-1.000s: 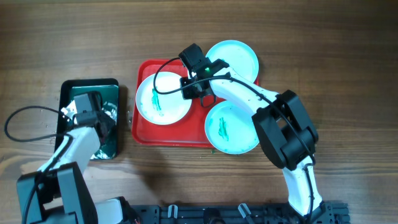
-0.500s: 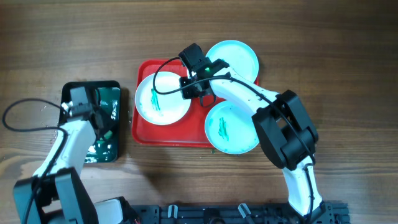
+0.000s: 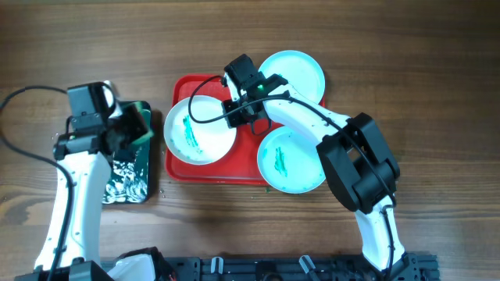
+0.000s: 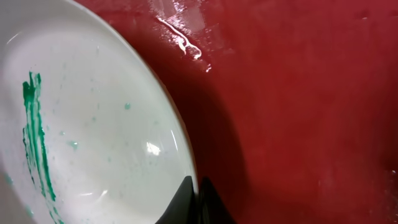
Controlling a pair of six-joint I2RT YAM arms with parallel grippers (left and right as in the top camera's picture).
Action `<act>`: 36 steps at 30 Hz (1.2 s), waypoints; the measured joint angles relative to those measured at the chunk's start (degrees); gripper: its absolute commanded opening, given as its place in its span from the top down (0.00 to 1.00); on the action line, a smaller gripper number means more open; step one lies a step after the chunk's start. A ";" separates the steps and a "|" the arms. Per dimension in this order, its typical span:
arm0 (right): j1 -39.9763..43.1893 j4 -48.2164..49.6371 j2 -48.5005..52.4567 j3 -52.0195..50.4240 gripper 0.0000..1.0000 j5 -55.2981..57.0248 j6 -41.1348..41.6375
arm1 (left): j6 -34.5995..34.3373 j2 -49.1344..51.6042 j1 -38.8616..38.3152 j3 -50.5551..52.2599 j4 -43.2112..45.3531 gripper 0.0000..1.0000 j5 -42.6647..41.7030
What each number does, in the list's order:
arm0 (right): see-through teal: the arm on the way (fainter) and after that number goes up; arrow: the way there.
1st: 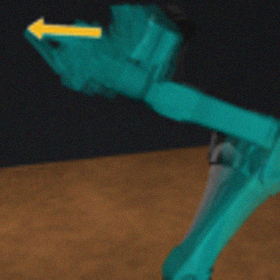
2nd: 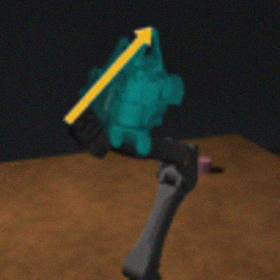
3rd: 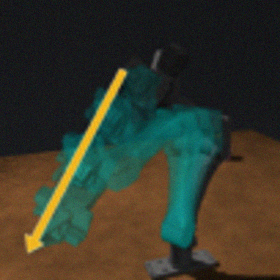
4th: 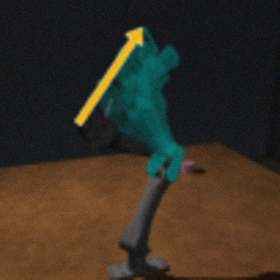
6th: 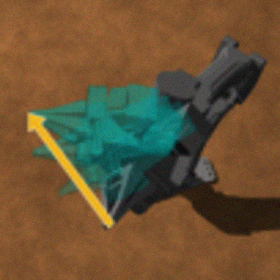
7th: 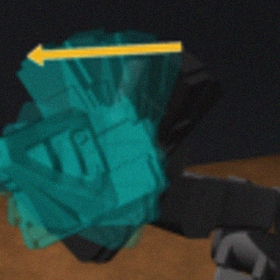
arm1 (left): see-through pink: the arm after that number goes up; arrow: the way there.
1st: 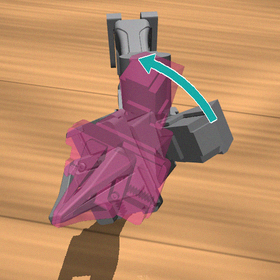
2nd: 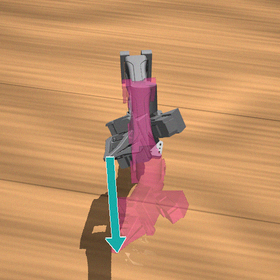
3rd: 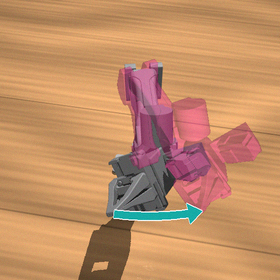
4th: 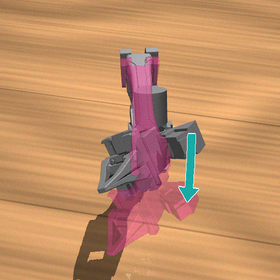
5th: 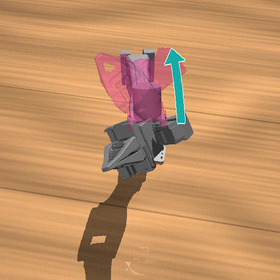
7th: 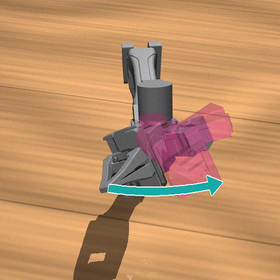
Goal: Clean dirty plates on tray and stack at the side
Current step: 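Grasp the green sponge in the basin with the left gripper, then scrub the white plate with the sponge while right gripper holds rim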
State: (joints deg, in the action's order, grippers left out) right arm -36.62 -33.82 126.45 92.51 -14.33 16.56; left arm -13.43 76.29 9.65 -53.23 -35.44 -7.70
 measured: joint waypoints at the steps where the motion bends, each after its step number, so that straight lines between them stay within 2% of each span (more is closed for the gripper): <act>1: 0.00 -0.15 0.00 0.00 0.96 -0.39 -0.20 | 0.35 0.11 -0.92 0.00 0.33 0.96 -0.46; 8: 0.31 -4.90 0.00 0.00 0.96 -0.92 2.16 | 0.00 7.34 -8.96 0.00 4.11 0.96 0.20; 15: 3.06 -9.79 -0.02 0.11 0.96 -0.20 9.81 | -5.60 17.25 -14.73 0.00 9.53 0.96 4.59; 22: 3.39 -9.20 -0.02 0.15 0.96 1.31 11.72 | -9.86 22.69 -20.41 -0.33 16.26 0.96 11.43; 28: 3.30 -8.22 -0.02 0.17 0.95 2.38 11.74 | -9.60 27.12 -22.16 -1.73 20.59 0.96 13.66; 32: 3.30 -7.93 -0.02 0.17 0.96 2.91 11.69 | -5.84 28.02 -22.34 -2.69 20.52 0.96 10.69; 36: 3.30 -7.78 -0.02 0.17 0.96 3.04 11.69 | -0.46 28.09 -22.36 -3.52 17.57 0.96 1.70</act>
State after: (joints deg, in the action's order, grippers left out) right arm -33.32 -41.60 126.43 92.68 -11.29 28.25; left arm -13.89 104.38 -12.71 -56.75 -17.87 -6.00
